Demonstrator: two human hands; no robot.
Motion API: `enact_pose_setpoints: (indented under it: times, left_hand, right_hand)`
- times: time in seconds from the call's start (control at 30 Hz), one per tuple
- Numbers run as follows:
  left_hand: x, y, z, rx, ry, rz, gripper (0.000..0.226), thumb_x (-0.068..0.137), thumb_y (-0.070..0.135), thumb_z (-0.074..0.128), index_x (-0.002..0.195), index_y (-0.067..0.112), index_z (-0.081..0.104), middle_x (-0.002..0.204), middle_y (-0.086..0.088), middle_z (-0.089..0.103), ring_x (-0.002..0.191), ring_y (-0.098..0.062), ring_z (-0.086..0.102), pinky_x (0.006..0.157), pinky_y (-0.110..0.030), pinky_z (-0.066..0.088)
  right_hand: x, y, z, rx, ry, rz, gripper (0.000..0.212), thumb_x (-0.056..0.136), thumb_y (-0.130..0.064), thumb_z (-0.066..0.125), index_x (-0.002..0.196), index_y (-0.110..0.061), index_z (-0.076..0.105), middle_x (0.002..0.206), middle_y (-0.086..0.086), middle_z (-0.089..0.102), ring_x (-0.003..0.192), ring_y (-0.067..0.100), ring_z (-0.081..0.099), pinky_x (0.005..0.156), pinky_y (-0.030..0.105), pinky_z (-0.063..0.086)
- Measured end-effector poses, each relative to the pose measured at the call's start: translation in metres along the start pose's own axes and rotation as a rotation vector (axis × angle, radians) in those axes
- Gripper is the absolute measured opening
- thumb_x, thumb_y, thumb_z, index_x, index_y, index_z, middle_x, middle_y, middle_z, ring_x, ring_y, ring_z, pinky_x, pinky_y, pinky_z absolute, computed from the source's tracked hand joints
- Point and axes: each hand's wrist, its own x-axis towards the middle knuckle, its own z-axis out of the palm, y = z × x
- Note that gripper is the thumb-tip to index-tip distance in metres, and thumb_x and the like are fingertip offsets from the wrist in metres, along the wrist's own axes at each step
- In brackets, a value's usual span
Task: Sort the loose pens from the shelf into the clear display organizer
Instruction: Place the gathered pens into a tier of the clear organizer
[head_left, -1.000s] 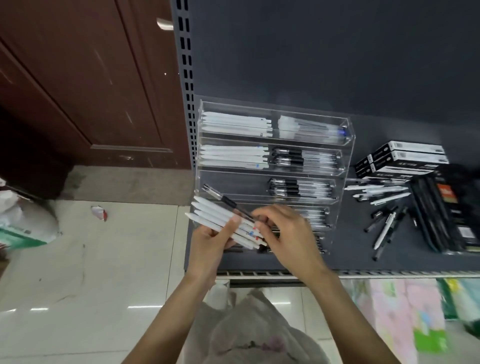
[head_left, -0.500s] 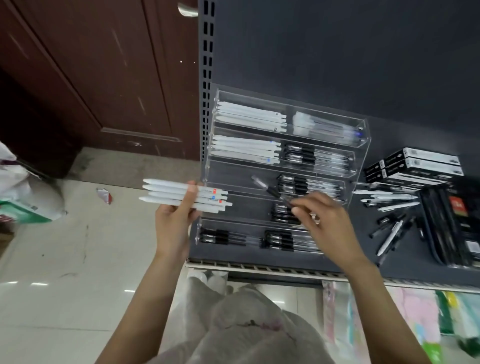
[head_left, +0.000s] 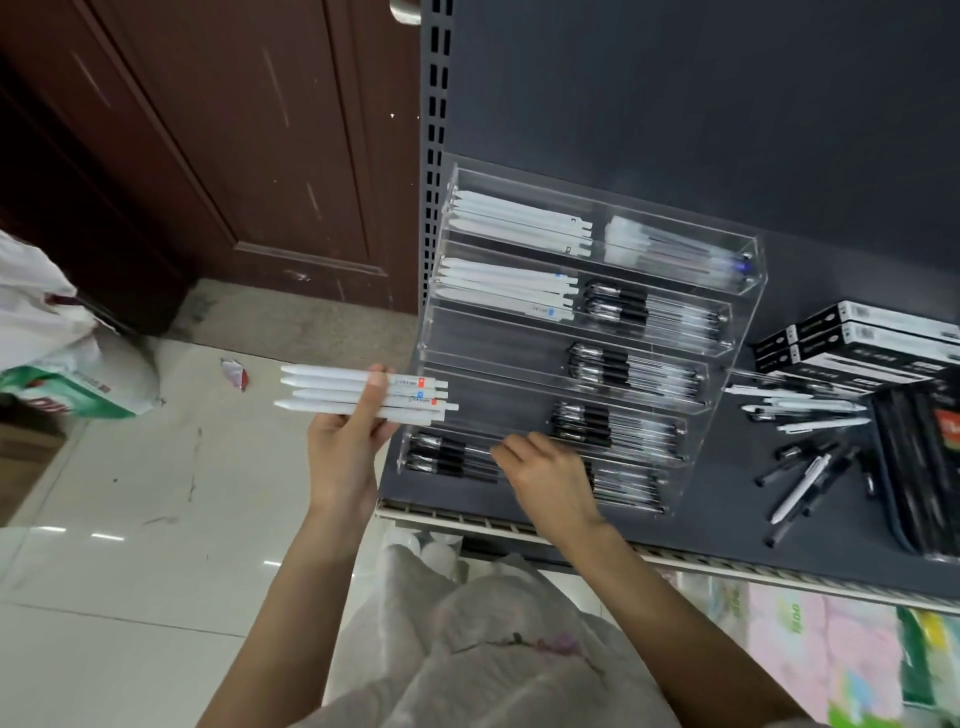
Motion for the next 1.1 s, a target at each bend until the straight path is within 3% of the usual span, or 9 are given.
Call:
enact_pose_setpoints:
  times: [0.13, 0.43, 0.5, 0.57, 0.63, 0.73, 0.8, 1.0, 1.1]
  left_hand:
    - [-0.002, -0.004, 0.004, 0.023, 0.004, -0.017, 0.01, 0.09, 0.021, 0.062, 0.089, 0.016, 0.07, 0.077, 0.007, 0.073, 0.079, -0.006, 0.069, 0.07, -0.017, 0.054]
    - [-0.008, -0.005, 0.012, 0.032, -0.038, -0.047, 0.01, 0.091, 0.017, 0.061, 0.091, 0.013, 0.069, 0.076, 0.005, 0.073, 0.076, -0.005, 0.069, 0.063, -0.014, 0.052]
    - [-0.009, -0.005, 0.012, 0.058, -0.048, -0.042, 0.012, 0.09, 0.019, 0.062, 0.095, 0.012, 0.07, 0.083, 0.001, 0.074, 0.081, -0.009, 0.07, 0.064, -0.015, 0.052]
    - [-0.01, -0.005, 0.014, 0.105, -0.067, -0.021, 0.017, 0.089, 0.018, 0.063, 0.102, 0.009, 0.07, 0.089, -0.004, 0.073, 0.083, -0.011, 0.07, 0.064, -0.015, 0.052]
    - [-0.012, -0.006, 0.018, 0.151, -0.112, -0.004, 0.02, 0.088, 0.017, 0.063, 0.105, 0.008, 0.069, 0.088, -0.004, 0.074, 0.083, -0.012, 0.071, 0.063, -0.016, 0.052]
    - [-0.016, -0.007, 0.028, 0.205, -0.202, 0.007, 0.019, 0.088, 0.017, 0.064, 0.103, 0.008, 0.07, 0.081, -0.001, 0.074, 0.081, -0.013, 0.071, 0.064, -0.017, 0.053]
    - [-0.02, -0.005, 0.036, 0.231, -0.26, 0.029, 0.019, 0.088, 0.015, 0.063, 0.103, 0.005, 0.07, 0.076, 0.001, 0.074, 0.074, -0.009, 0.071, 0.06, -0.014, 0.051]
    - [-0.016, 0.003, 0.051, 0.203, -0.302, 0.066, 0.017, 0.088, 0.015, 0.063, 0.104, 0.013, 0.069, 0.083, -0.002, 0.075, 0.081, -0.013, 0.071, 0.067, -0.021, 0.057]
    - [-0.007, 0.008, 0.052, 0.179, -0.275, 0.05, 0.015, 0.088, 0.016, 0.063, 0.101, 0.019, 0.069, 0.082, 0.002, 0.074, 0.081, -0.01, 0.07, 0.064, -0.016, 0.053]
  right_hand:
    - [0.004, -0.004, 0.005, -0.07, 0.043, -0.092, 0.029, 0.046, 0.003, 0.072, 0.067, -0.016, 0.068, 0.065, -0.002, 0.062, 0.062, 0.015, 0.058, 0.056, 0.022, 0.048]
    - [0.004, -0.011, 0.009, -0.05, -0.077, -0.04, 0.037, 0.034, 0.002, 0.082, 0.064, -0.015, 0.067, 0.064, -0.001, 0.062, 0.052, 0.013, 0.058, 0.037, 0.02, 0.041]
    - [0.001, -0.012, -0.003, 0.092, 0.051, 0.041, 0.041, 0.039, 0.006, 0.081, 0.074, -0.015, 0.071, 0.072, -0.001, 0.067, 0.054, 0.013, 0.061, 0.039, 0.02, 0.046]
    - [0.002, -0.009, -0.028, 0.288, 0.225, 0.127, 0.035, 0.06, 0.005, 0.076, 0.088, -0.016, 0.072, 0.082, -0.004, 0.07, 0.059, 0.01, 0.063, 0.046, 0.02, 0.051]
    - [0.009, -0.005, -0.058, 0.524, 0.32, 0.22, 0.019, 0.084, -0.011, 0.066, 0.101, -0.019, 0.07, 0.091, -0.008, 0.07, 0.071, 0.005, 0.064, 0.06, 0.017, 0.052]
    - [0.024, 0.002, -0.079, 0.752, 0.18, 0.289, 0.023, 0.09, -0.031, 0.061, 0.112, -0.024, 0.066, 0.104, -0.012, 0.067, 0.094, 0.0, 0.06, 0.08, 0.014, 0.046]
    - [0.031, 0.005, -0.083, 0.828, 0.1, 0.277, 0.023, 0.086, -0.028, 0.067, 0.109, -0.023, 0.068, 0.1, -0.012, 0.068, 0.09, -0.001, 0.06, 0.078, 0.01, 0.044]
    - [0.042, 0.035, -0.102, 0.838, 0.197, 0.32, 0.016, 0.081, -0.019, 0.072, 0.097, -0.024, 0.074, 0.083, -0.016, 0.069, 0.075, -0.001, 0.063, 0.071, 0.012, 0.048]
    - [0.053, 0.062, -0.113, 0.634, 0.354, 0.34, 0.017, 0.083, -0.018, 0.07, 0.099, -0.024, 0.073, 0.083, -0.011, 0.07, 0.069, 0.001, 0.062, 0.065, 0.014, 0.05]
